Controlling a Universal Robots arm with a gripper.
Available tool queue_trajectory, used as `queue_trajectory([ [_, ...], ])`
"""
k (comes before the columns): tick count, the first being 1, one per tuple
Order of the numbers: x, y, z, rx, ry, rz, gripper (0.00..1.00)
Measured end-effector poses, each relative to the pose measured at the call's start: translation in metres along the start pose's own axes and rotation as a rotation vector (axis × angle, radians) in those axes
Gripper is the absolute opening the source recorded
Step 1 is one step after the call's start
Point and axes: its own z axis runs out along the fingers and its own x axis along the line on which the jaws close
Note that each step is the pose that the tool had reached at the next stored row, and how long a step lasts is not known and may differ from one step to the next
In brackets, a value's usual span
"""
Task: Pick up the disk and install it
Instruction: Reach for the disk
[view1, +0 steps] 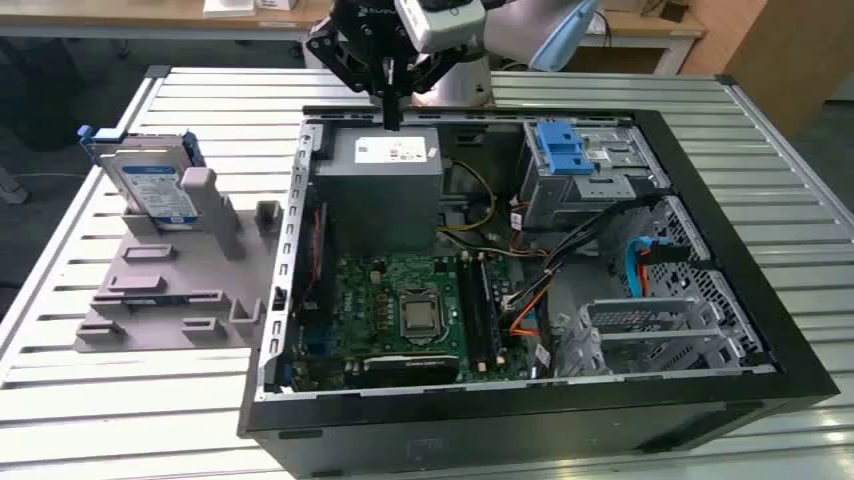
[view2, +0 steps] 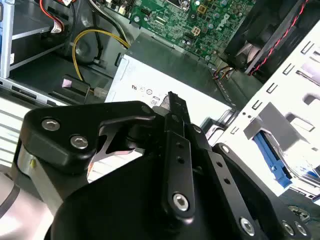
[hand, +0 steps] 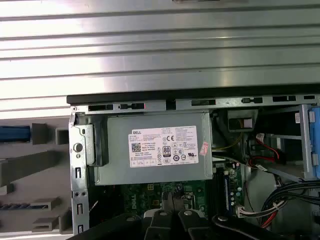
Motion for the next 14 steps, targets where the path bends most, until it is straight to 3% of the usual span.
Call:
queue_trajectory([
  [14, 0.0047, -0.0004, 0.0, 0.0, 0.0, 0.0, 0.11],
])
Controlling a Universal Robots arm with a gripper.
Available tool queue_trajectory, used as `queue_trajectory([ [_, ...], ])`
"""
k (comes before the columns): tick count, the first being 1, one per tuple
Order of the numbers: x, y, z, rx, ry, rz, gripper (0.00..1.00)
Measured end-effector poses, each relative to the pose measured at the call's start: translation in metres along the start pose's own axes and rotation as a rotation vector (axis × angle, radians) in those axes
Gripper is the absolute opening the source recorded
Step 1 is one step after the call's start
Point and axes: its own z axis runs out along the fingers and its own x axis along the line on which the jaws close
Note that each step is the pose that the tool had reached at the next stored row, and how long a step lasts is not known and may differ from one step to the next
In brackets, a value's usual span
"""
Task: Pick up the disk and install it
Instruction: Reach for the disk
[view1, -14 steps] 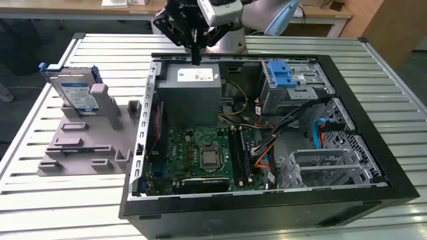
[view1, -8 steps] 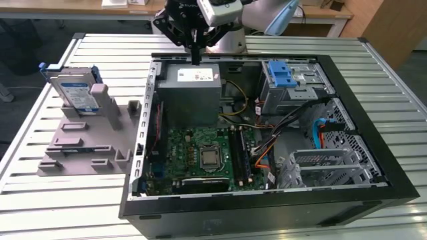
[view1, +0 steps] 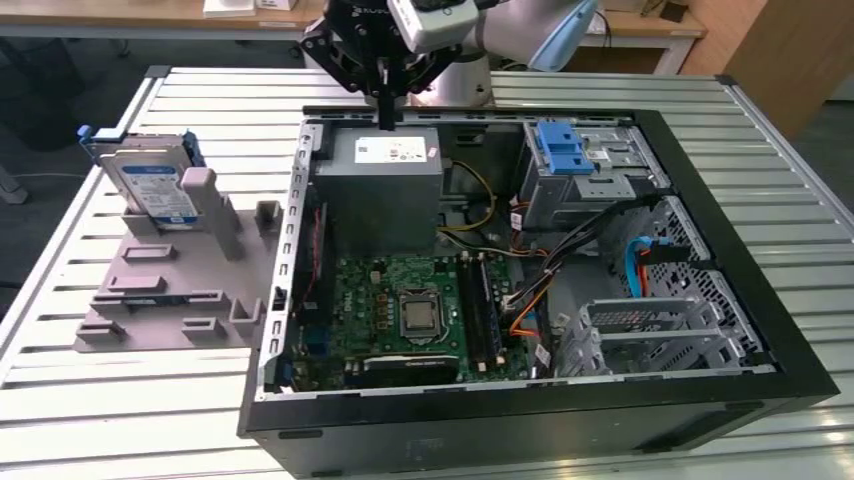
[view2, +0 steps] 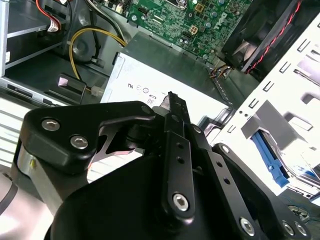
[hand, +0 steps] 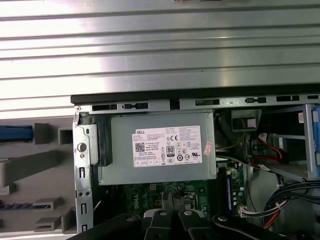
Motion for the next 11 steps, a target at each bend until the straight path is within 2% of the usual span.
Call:
queue_trajectory([
  [11, 0.0059, -0.0004, 0.0002, 0.0, 0.0, 0.0, 0.11],
])
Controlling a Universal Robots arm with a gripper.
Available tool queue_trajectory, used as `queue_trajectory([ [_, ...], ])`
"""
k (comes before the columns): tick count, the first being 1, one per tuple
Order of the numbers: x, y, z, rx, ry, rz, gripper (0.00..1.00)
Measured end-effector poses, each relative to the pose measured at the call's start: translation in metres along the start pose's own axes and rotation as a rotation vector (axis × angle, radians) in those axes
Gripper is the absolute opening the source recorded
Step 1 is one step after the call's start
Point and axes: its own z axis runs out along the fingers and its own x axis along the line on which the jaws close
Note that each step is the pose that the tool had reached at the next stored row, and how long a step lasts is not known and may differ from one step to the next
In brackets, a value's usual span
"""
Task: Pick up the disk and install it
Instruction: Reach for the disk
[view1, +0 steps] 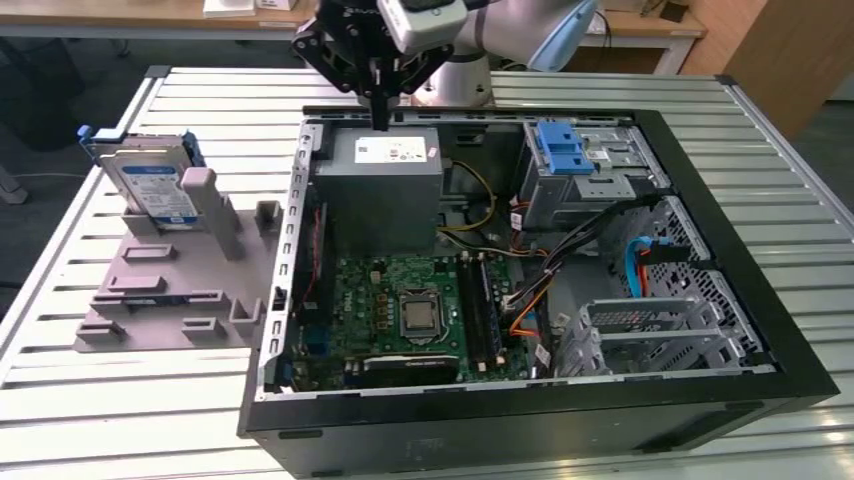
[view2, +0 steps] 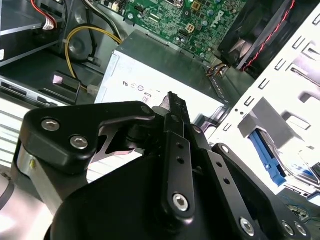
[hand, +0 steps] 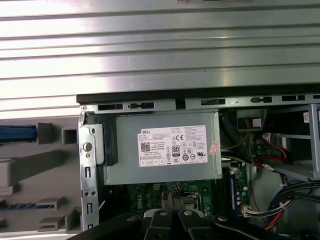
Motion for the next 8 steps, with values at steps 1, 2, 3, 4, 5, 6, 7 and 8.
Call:
queue_trajectory([
  [1, 0.0004, 0.0, 0.0, 0.0, 0.0, 0.0, 0.11],
  [2, 0.0007, -0.0001, 0.0, 0.0, 0.0, 0.0, 0.11],
  [3, 0.0012, -0.0001, 0.0001, 0.0, 0.0001, 0.0, 0.11],
  [4, 0.0016, -0.0001, 0.0001, 0.0, 0.0, 0.0, 0.11],
  [5, 0.0019, -0.0001, 0.0001, 0.0, 0.0, 0.0, 0.11],
  [6, 0.0022, -0.0002, 0.0001, 0.0, 0.0001, 0.0, 0.11],
  [7, 0.0024, -0.0002, 0.0001, 0.0, 0.0, 0.0, 0.11],
  [8, 0.0025, -0.0002, 0.0001, 0.0, 0.0, 0.0, 0.11],
])
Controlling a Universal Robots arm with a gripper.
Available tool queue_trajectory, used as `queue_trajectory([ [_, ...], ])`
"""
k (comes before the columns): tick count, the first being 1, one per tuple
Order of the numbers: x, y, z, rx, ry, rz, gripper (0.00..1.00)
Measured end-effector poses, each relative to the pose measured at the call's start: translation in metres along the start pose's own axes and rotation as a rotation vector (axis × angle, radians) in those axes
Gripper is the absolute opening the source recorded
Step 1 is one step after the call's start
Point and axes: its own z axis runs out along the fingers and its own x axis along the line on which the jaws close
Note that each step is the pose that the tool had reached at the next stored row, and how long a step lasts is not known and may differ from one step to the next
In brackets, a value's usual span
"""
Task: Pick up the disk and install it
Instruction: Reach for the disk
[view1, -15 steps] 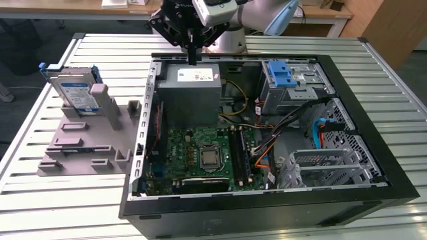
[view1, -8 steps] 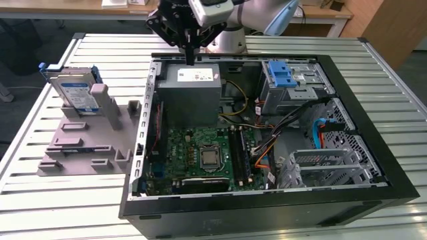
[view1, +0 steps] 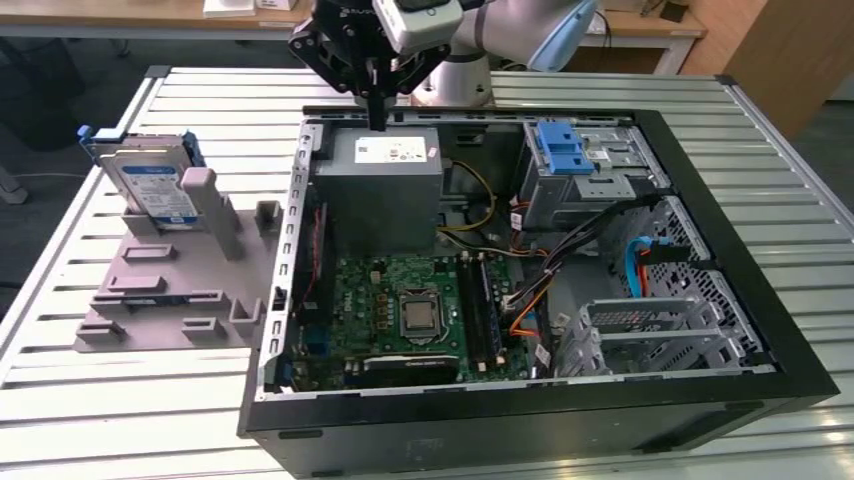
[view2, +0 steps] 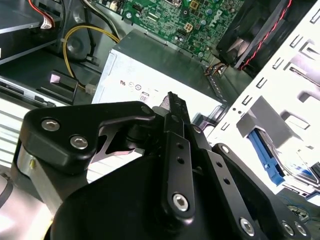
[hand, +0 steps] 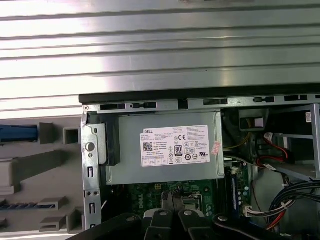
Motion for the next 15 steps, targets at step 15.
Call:
queue_trajectory([
  [15, 0.0031, -0.0002, -0.0001, 0.0, 0.0001, 0.0, 0.11],
])
